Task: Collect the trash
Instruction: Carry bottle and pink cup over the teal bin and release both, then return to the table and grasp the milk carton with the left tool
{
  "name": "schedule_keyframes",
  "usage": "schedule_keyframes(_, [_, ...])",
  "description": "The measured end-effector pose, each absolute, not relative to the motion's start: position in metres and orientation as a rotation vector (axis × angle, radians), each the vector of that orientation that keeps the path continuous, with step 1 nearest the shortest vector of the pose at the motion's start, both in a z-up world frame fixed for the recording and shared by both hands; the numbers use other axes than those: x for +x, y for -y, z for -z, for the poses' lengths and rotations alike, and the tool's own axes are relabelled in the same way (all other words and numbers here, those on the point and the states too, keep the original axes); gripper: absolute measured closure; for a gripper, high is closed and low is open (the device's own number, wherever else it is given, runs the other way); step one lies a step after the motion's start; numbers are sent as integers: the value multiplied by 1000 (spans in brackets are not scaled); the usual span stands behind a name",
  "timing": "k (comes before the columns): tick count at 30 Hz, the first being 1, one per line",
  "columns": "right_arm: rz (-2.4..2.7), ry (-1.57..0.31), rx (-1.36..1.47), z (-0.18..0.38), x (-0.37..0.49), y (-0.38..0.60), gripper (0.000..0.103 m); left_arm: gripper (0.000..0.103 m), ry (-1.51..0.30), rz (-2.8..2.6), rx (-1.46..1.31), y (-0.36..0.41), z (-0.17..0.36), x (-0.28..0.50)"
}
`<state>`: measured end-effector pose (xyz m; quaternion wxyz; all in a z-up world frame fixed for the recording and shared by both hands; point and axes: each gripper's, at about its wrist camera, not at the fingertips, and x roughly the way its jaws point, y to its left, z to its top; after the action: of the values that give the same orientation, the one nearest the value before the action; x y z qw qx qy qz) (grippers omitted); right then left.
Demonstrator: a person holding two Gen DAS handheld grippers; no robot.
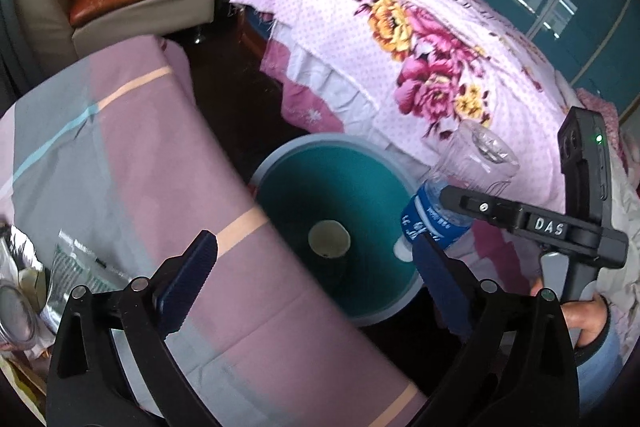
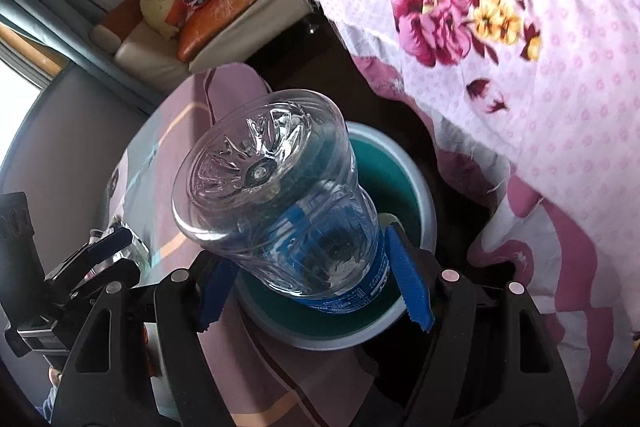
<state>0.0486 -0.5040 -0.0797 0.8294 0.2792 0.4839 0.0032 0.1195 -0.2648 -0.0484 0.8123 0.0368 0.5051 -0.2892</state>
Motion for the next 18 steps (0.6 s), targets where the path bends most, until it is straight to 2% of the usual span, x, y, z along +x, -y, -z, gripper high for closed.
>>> schedule_keyframes(9, [-16,-1134,598,92,50,488,34,5,-1127,578,40,230,61,111])
schedule_keyframes(11, [-17,-1142,604,91,48,485,27,5,-1123,575,36,224,59,107])
schedule_keyframes(18, [-16,-1135,574,75,42,464,23,5,-1107,549,19,192,52,89])
